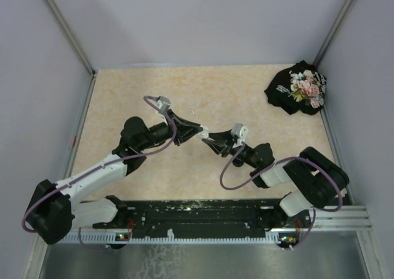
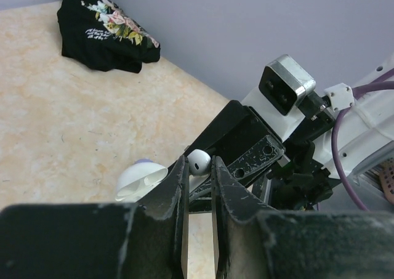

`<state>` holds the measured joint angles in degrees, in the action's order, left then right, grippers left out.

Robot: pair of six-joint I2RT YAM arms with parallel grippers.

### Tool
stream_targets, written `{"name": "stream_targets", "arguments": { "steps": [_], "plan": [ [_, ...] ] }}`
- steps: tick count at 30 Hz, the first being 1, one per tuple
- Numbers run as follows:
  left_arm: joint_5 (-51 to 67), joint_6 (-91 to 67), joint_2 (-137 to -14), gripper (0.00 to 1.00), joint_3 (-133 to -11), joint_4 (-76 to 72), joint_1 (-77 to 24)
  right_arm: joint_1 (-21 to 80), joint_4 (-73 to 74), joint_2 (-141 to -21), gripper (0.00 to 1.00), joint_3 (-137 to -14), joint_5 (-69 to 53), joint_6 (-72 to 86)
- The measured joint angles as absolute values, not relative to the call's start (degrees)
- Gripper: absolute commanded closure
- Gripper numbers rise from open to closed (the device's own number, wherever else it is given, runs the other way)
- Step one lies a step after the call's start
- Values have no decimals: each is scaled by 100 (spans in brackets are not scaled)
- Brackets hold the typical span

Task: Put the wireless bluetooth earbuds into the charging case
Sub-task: Pick up the earbud from the center of the board.

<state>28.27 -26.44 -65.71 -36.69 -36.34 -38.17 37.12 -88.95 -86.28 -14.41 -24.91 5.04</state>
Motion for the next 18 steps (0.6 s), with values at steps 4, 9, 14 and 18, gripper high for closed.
{"name": "stream_targets", "arguments": {
  "steps": [4, 9, 14, 18],
  "plan": [
    [2864, -2757, -6508, 98, -3636, -3839, -3828, 3712, -8912, -8357, 100, -1444, -2567, 504],
    [2932, -2888, -6466, 99, -3634, -3988, -3830, 3712, -8919, -8106, 100, -1520, -2665, 510],
    [2963, -3017, -6469, 99, -3625, -4141, -3857, 3712, -8919, -7935, 100, -1522, -2724, 515],
    [2961, -3087, -6473, 99, -3623, -4219, -3883, 3726, -8919, -7876, 100, -1522, -2733, 515]
  ]
}}
